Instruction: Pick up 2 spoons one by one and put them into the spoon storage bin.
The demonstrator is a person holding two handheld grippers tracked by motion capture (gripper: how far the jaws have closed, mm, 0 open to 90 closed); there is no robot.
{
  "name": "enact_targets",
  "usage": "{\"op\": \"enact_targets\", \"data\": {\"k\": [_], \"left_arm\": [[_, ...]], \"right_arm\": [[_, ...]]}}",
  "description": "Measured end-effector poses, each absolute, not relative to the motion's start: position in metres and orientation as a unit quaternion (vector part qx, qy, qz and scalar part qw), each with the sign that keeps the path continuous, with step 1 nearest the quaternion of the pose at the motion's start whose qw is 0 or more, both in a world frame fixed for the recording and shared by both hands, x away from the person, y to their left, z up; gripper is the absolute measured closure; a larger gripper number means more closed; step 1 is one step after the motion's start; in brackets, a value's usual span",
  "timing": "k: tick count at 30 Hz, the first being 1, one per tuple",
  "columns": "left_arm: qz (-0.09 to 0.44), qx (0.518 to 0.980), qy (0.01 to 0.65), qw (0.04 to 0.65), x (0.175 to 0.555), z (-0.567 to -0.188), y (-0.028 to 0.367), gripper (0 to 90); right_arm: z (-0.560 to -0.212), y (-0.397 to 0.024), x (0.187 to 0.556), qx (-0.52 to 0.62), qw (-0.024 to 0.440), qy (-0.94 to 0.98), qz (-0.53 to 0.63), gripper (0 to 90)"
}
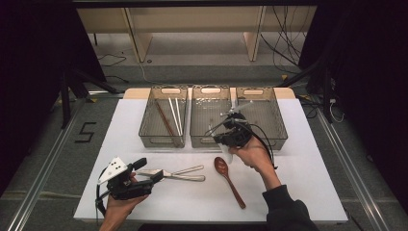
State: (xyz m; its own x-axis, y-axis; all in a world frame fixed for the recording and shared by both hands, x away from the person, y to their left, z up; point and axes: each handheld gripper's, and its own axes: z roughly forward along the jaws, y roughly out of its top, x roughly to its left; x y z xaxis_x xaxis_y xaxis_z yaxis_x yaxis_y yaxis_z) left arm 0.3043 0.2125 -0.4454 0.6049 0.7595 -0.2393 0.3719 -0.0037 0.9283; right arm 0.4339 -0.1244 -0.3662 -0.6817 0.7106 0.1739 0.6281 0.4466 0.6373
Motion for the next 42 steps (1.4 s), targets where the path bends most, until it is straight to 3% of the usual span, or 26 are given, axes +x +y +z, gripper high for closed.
{"op": "enact_targets", "data": {"k": [26, 42], "left_arm": [[0.169, 0.687, 0.411, 0.574, 0.305, -0.445, 0.212, 15.9], [0.167, 0.688, 0.409, 0.576, 0.304, -0.445, 0.212, 15.9]], "right_arm": [[-0.349, -0.112, 0.499, 0.439, 0.093, 0.806, 0.386, 86.4], [-0.360, -0.100, 0.521, 0.459, 0.099, 0.794, 0.386, 86.3]]}}
